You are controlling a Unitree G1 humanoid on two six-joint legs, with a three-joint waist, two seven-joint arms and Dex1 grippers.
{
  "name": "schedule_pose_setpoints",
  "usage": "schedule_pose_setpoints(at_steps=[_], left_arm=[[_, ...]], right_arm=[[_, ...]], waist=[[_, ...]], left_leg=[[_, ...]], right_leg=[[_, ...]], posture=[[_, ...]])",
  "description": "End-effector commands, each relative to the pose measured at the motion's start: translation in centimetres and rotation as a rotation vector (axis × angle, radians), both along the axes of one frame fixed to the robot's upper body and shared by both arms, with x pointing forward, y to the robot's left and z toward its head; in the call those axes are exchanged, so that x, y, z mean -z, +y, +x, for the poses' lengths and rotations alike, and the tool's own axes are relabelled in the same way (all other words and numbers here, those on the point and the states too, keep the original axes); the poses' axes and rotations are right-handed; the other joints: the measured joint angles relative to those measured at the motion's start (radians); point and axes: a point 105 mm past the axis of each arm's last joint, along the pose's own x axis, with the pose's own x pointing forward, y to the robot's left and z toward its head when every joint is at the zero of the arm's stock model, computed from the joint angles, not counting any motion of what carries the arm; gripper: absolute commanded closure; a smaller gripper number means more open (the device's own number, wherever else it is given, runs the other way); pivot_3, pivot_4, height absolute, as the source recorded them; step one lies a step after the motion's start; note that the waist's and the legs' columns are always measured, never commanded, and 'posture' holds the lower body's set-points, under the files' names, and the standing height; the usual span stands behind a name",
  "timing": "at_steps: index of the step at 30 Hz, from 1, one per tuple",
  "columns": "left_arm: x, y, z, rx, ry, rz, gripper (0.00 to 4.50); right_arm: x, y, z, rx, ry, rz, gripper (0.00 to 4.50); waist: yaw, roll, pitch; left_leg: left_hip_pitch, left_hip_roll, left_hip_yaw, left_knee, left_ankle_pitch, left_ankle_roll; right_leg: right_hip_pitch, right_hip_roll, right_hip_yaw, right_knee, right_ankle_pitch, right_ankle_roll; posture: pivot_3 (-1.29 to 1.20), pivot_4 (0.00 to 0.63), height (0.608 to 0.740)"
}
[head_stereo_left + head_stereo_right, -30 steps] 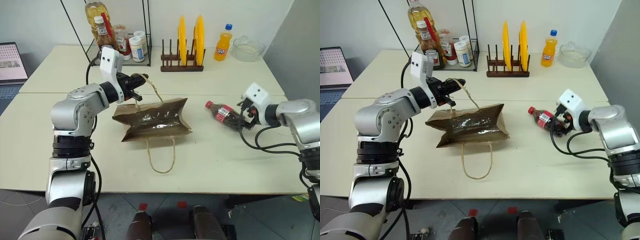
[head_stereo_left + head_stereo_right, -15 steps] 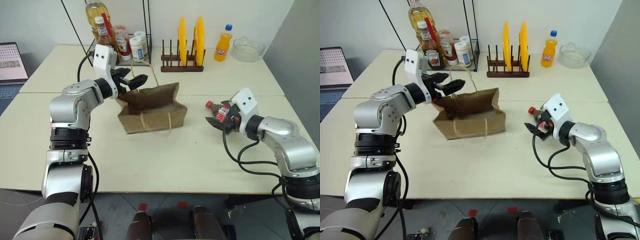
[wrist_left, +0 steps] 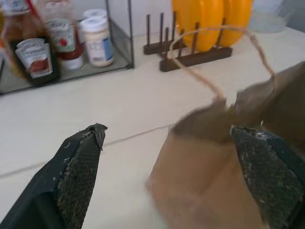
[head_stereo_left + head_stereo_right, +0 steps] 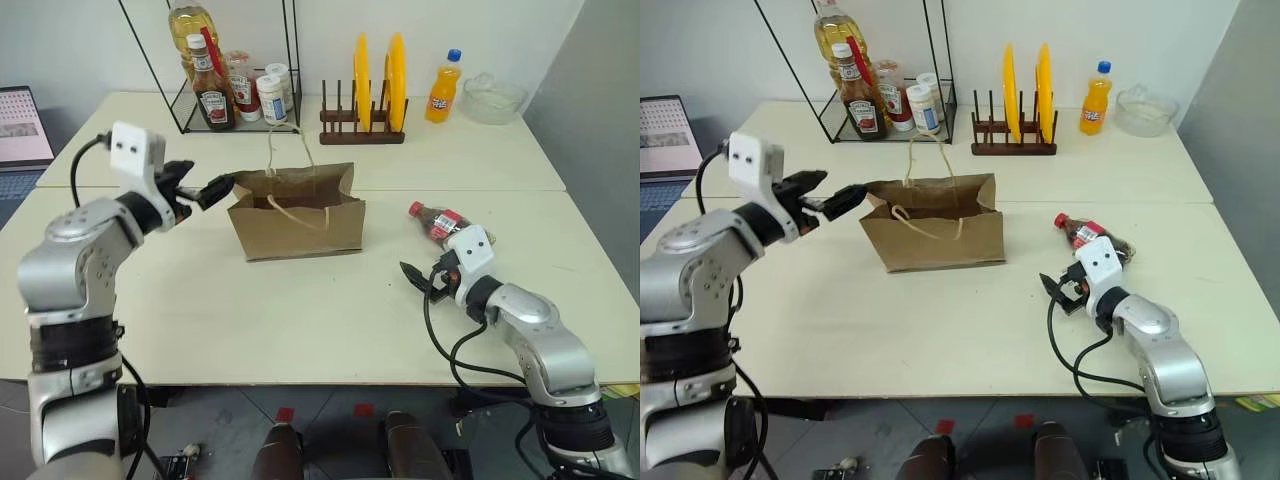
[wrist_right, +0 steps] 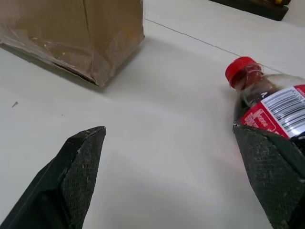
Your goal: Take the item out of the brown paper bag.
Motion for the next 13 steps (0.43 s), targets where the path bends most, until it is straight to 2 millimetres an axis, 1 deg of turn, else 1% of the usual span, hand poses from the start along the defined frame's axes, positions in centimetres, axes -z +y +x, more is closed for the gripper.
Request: schedule_pose_setpoints(at_steps=[1, 2, 3, 4, 5, 6, 8, 11, 13], left_arm=[[0.7, 0.6, -2.9, -0.084, -0.068, 0.034, 0.04], [3.0, 0.3, -4.0, -0.107, -0.020, 0.024, 0.04], [4.9, -0.1, -5.1, -0.122, 0.024, 0.005, 0.04], [6.0, -0.5, -5.8, -0.131, 0.050, -0.009, 0.04], [7.5, -1.4, -6.7, -0.128, 0.082, -0.022, 0.04], [8.2, -2.0, -7.3, -0.127, 0.096, -0.028, 0.04], [10.8, -3.2, -8.3, -0.154, 0.139, -0.048, 0.04], [13.1, -4.3, -8.9, -0.178, 0.175, -0.038, 0.04], [14.0, -5.1, -9.0, -0.184, 0.188, -0.051, 0.04]], right_arm=[[-1.1, -1.0, -0.7, 0.090, -0.058, 0.057, 0.00], [-0.4, -1.1, -1.1, 0.112, -0.037, 0.067, 0.00], [0.3, -1.1, -1.5, 0.125, -0.016, 0.067, 0.00], [0.7, -1.2, -1.8, 0.131, -0.003, 0.065, 0.00], [1.2, -1.2, -2.0, 0.140, 0.002, 0.054, 0.00], [1.3, -1.3, -2.1, 0.146, 0.003, 0.047, 0.00], [1.9, -1.4, -2.1, 0.170, 0.021, 0.072, 0.00], [2.4, -1.3, -2.1, 0.196, 0.038, 0.090, 0.00], [2.5, -1.3, -2.1, 0.214, 0.048, 0.105, 0.00]], waist=[[0.001, 0.000, 0.000], [0.002, 0.000, -0.001], [0.003, 0.000, -0.001], [0.004, 0.000, -0.001], [0.005, 0.000, -0.001], [0.009, 0.000, -0.001], [0.018, 0.000, -0.001], [0.025, 0.000, -0.002], [0.025, 0.000, -0.002]], left_leg=[[0.000, 0.000, 0.000, 0.000, 0.000, 0.000], [0.001, 0.000, 0.000, 0.000, 0.000, 0.000], [0.001, 0.000, 0.000, -0.001, 0.000, 0.000], [0.001, 0.000, 0.001, -0.001, 0.000, 0.000], [0.001, 0.000, 0.001, -0.001, 0.000, 0.000], [0.001, 0.000, 0.001, -0.001, -0.001, 0.001], [0.001, 0.000, 0.001, 0.000, -0.002, 0.003], [0.005, 0.000, 0.000, 0.000, -0.002, 0.004], [0.006, 0.000, 0.001, 0.000, -0.002, 0.004]], right_leg=[[0.000, 0.000, 0.000, 0.000, 0.000, 0.000], [0.001, 0.000, 0.000, 0.000, 0.000, 0.000], [0.001, 0.000, 0.000, -0.001, 0.000, 0.000], [0.001, 0.000, 0.001, -0.001, 0.000, 0.000], [0.001, 0.000, 0.001, -0.002, 0.000, 0.000], [0.001, 0.000, 0.001, -0.002, 0.000, 0.000], [0.001, 0.000, 0.001, -0.001, 0.000, -0.001], [0.005, 0.000, 0.001, -0.001, 0.000, -0.001], [0.007, 0.000, 0.001, -0.002, 0.000, -0.001]], posture=[[0.00, 0.150, 0.740], [0.00, 0.150, 0.740], [0.00, 0.150, 0.740], [0.00, 0.150, 0.740], [0.00, 0.150, 0.740], [0.00, 0.150, 0.740], [0.00, 0.150, 0.740], [0.00, 0.150, 0.740], [0.00, 0.150, 0.740]])
